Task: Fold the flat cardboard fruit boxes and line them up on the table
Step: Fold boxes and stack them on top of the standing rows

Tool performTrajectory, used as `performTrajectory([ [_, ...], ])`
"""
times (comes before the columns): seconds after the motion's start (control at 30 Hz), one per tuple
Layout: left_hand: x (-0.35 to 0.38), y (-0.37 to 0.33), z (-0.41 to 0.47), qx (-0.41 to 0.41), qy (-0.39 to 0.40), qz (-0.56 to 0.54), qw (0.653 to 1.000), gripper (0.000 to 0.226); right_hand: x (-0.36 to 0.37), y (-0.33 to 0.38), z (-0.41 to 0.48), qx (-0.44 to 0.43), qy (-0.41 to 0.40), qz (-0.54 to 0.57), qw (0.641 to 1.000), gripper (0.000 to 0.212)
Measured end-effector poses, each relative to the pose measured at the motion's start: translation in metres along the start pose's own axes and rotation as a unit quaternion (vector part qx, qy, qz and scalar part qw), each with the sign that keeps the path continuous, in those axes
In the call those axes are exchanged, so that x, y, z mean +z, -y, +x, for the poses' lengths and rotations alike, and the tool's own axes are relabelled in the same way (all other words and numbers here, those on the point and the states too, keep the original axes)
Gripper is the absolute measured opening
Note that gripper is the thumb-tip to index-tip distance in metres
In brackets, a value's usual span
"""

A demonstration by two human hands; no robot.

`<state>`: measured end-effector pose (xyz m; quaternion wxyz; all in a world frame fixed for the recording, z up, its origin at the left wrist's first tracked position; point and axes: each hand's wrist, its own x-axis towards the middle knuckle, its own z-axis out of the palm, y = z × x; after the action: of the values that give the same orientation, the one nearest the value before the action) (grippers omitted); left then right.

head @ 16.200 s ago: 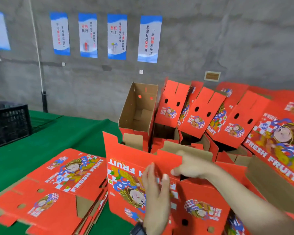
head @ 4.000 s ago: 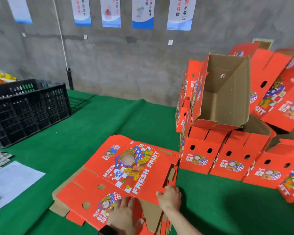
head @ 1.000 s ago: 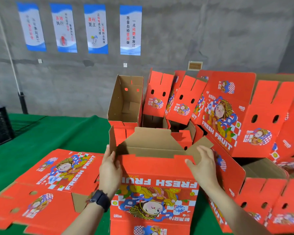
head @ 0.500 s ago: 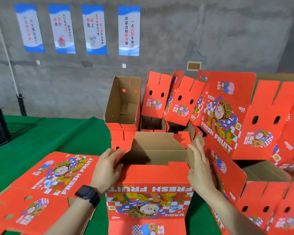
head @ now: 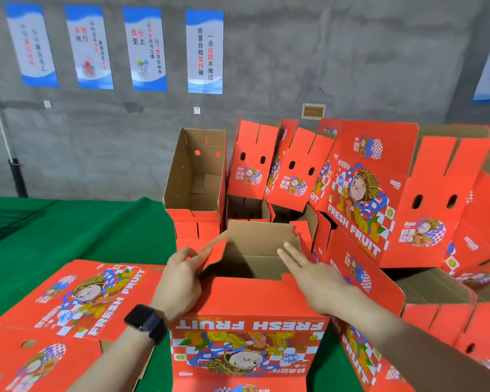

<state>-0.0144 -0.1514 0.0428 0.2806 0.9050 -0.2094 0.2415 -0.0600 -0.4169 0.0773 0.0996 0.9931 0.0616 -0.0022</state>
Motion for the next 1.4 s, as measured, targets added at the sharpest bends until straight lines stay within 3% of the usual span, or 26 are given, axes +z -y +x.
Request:
performTrajectory([
  [0.13, -0.002, 0.013, 0.003, -0.020, 0.120, 0.071, 0.990, 0.051, -0.004, 0.004, 0.002, 0.002, 0.030, -0.033, 0.999, 0.102],
  [0.2, -0.007, 0.019, 0.006, -0.075, 0.195, 0.019, 0.978, 0.042, -0.005, 0.003, 0.001, -0.006, 0.033, -0.028, 0.999, 0.102],
  [0.27, -0.010, 0.019, 0.013, -0.106, 0.195, -0.043, 0.974, 0.033, -0.005, 0.001, 0.000, -0.023, 0.028, -0.020, 0.999, 0.102],
  [0.37, -0.007, 0.017, 0.031, -0.099, 0.175, -0.047, 0.978, 0.024, -0.002, -0.001, 0.000, -0.053, 0.018, -0.016, 0.998, 0.103],
  [0.47, -0.003, 0.016, 0.042, -0.105, 0.223, -0.091, 0.965, 0.039, 0.002, -0.006, -0.004, -0.077, -0.012, -0.009, 0.997, 0.102],
  [0.57, 0.001, 0.017, 0.045, -0.106, 0.216, -0.148, 0.959, 0.057, 0.012, -0.014, -0.010, -0.103, -0.065, 0.017, 0.992, 0.112],
  [0.67, 0.005, 0.019, 0.049, -0.117, 0.199, -0.203, 0.952, 0.071, 0.021, -0.023, -0.017, -0.169, -0.107, 0.079, 0.977, 0.127],
  [0.73, 0.008, 0.021, 0.051, -0.125, 0.199, -0.218, 0.947, 0.072, 0.028, -0.031, -0.020, -0.185, -0.126, 0.157, 0.962, 0.122],
  [0.87, 0.012, 0.021, 0.056, -0.117, 0.221, -0.217, 0.944, 0.075, 0.041, -0.040, -0.020, -0.128, -0.114, 0.387, 0.906, 0.083],
  [0.93, 0.015, 0.021, 0.057, -0.115, 0.221, -0.212, 0.945, 0.075, 0.046, -0.038, -0.015, -0.079, -0.122, 0.420, 0.896, 0.041],
  [1.0, 0.017, 0.022, 0.056, -0.109, 0.213, -0.207, 0.949, 0.075, 0.045, -0.034, -0.006, -0.021, -0.190, 0.459, 0.868, 0.022],
  [1.1, 0.018, 0.026, 0.053, -0.098, 0.199, -0.194, 0.956, 0.075, 0.038, -0.031, 0.015, 0.060, -0.260, 0.477, 0.837, 0.019],
  [1.13, 0.018, 0.026, 0.052, -0.095, 0.196, -0.198, 0.956, 0.075, 0.035, -0.032, 0.021, 0.088, -0.228, 0.501, 0.830, 0.032],
  [1.23, 0.019, 0.030, 0.049, -0.096, 0.166, -0.225, 0.955, 0.073, 0.035, -0.033, 0.037, 0.101, -0.100, 0.632, 0.762, 0.066],
  [1.3, 0.021, 0.032, 0.047, -0.114, 0.136, -0.250, 0.952, 0.071, 0.039, -0.034, 0.044, 0.083, -0.086, 0.617, 0.778, 0.072],
  [1.4, 0.023, 0.034, 0.049, -0.129, 0.094, -0.269, 0.950, 0.061, 0.042, -0.033, 0.050, 0.082, -0.097, 0.615, 0.778, 0.062],
])
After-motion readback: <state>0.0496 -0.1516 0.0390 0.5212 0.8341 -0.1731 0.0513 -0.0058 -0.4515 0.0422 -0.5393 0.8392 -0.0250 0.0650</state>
